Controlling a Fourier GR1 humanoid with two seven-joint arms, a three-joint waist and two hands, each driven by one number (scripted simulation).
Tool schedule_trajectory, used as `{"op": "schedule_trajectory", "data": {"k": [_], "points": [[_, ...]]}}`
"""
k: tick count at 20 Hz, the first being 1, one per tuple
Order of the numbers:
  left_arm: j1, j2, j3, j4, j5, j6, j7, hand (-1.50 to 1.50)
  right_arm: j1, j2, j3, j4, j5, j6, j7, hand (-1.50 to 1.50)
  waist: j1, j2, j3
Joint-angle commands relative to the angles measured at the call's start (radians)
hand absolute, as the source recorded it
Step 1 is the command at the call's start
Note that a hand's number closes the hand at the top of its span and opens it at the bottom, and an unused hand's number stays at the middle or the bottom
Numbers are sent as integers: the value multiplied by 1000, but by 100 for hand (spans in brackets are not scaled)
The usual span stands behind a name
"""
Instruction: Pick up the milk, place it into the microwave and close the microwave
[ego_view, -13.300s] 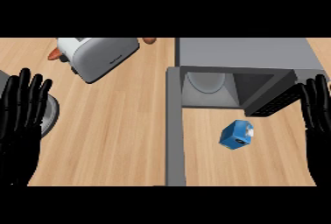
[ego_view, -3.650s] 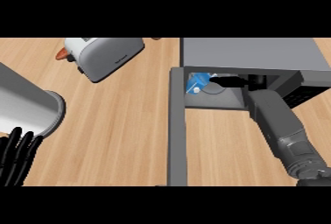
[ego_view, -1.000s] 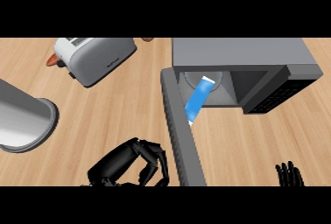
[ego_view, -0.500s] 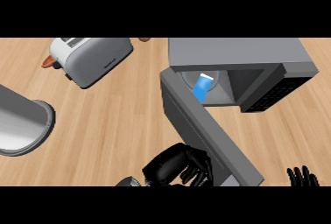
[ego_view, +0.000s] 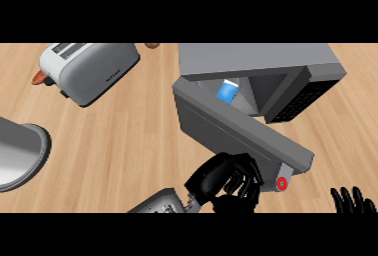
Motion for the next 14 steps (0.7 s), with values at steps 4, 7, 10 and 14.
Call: {"op": "schedule_trajectory", "data": {"k": [4,7,10,14], "points": [[-104,-9,-49,101,197,163,-108,-150,4,-42,27,-112,-44,61,29,-150,-73,20,0],[-149,-9,-20,121,263,208,-144,-150,20,-46,36,-152,-46,49,46,-150,-100,23,-1],[-203,-9,34,183,293,268,-177,-150,34,-66,43,-186,-72,67,71,-150,-115,29,-1],[-262,-9,61,224,359,329,-192,150,38,-94,48,-227,-100,87,99,-150,-148,36,-1]]}}
